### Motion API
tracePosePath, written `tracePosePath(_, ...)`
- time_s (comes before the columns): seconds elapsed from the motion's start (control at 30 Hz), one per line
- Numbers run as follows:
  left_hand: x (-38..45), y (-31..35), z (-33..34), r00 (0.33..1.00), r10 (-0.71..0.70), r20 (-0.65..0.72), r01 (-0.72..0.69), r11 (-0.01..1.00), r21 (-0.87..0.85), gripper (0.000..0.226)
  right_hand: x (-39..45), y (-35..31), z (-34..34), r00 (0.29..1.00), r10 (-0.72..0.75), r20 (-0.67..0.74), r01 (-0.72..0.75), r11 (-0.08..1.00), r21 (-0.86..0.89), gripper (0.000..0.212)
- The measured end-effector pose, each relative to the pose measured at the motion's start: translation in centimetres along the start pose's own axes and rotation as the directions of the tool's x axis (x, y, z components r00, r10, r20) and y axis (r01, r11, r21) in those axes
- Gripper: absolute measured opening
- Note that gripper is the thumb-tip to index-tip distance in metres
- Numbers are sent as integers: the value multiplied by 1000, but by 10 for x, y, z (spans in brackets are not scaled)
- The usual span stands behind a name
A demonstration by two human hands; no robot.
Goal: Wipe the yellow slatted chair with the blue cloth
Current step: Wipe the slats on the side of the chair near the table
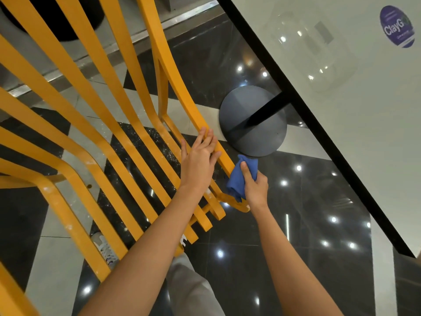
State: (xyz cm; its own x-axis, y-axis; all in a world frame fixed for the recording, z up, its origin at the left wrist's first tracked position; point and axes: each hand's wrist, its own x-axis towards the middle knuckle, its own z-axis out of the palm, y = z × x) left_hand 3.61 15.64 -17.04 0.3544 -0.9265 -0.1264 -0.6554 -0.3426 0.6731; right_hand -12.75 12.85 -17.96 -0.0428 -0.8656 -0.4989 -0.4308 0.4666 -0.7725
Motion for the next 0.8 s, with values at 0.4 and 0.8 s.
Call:
tracePosePath(0.4, -1, 7, -3, 999, -23, 40, 22, 1000, 19, 51, -36, 42, -7, 986, 60, -156, -37, 988, 149, 33)
tracePosePath(0.8, 2, 7, -4, 1000, -2, 10, 3, 1000, -19, 47, -52, 42, 1, 973, -161, -164, 156, 987, -40, 48)
